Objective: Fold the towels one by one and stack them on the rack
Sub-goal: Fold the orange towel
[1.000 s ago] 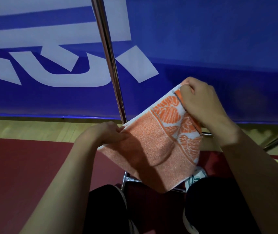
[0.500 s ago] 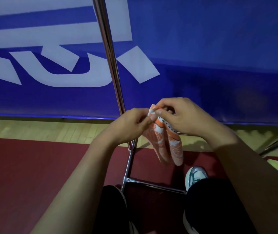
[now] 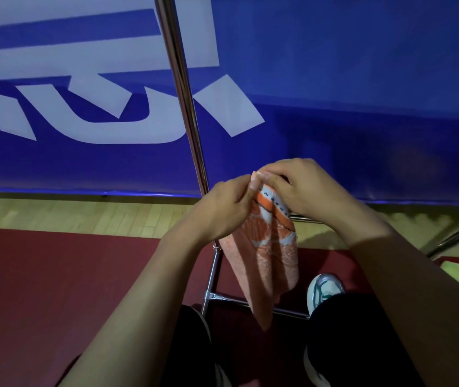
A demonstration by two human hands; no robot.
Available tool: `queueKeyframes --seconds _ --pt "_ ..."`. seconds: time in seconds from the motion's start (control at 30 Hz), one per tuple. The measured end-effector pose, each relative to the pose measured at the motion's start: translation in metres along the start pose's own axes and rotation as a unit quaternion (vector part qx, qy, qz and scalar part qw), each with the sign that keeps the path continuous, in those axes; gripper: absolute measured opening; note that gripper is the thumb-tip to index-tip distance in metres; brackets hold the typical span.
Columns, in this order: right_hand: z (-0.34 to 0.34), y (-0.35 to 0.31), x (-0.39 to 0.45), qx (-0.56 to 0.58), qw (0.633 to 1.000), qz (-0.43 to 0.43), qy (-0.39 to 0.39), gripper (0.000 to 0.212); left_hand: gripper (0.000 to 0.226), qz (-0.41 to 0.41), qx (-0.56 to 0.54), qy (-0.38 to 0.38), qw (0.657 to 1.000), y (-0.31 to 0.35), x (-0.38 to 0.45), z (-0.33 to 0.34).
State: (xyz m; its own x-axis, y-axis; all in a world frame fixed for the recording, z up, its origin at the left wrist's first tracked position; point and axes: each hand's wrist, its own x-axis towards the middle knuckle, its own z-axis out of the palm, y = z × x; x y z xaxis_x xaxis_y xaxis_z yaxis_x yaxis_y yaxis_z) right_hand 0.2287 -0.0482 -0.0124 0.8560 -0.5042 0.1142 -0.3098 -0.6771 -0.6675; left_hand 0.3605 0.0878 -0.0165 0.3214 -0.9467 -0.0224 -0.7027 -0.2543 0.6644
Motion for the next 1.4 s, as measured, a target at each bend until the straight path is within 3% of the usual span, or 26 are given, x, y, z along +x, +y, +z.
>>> queueKeyframes --seconds 0.2,0.27,0.43,0.7,0.8,1.0,1.2,1.4 --pt "-0.002 -0.006 -0.003 0.023 1.000 0.009 -0.003 0.043 0.049 0.029 -0.011 0.038 0.999 0.004 -0.002 -0.007" --pt "-0.002 -0.006 -0.005 0.033 0.998 0.028 -0.039 0.047 0.048 0.028 -0.023 0.082 0.996 0.005 -0.002 -0.010" --pt "0.001 0.007 -0.005 -0.080 0.983 0.074 -0.149 0.023 0.052 0.008 -0.023 0.206 0.978 -0.006 -0.001 -0.024" --pt "0.009 0.019 -0.004 -0.208 0.931 0.151 -0.258 0.028 0.047 -0.045 -0.040 0.318 0.946 -0.027 -0.002 -0.043" --pt "0.011 0.024 -0.003 -0.243 0.910 0.174 -0.287 0.021 0.047 -0.077 -0.054 0.351 0.932 -0.034 -0.003 -0.049" --pt "0.014 0.030 0.000 -0.258 0.906 0.188 -0.278 0.011 0.051 -0.123 -0.064 0.370 0.919 -0.038 -0.005 -0.055" --pt "0.014 0.024 -0.003 -0.278 0.896 0.196 -0.284 0.026 0.048 -0.113 -0.041 0.367 0.923 -0.034 -0.007 -0.055" --pt "0.006 0.011 0.001 -0.163 0.943 0.175 -0.230 0.015 0.047 -0.096 -0.018 0.315 0.944 -0.031 -0.005 -0.048"
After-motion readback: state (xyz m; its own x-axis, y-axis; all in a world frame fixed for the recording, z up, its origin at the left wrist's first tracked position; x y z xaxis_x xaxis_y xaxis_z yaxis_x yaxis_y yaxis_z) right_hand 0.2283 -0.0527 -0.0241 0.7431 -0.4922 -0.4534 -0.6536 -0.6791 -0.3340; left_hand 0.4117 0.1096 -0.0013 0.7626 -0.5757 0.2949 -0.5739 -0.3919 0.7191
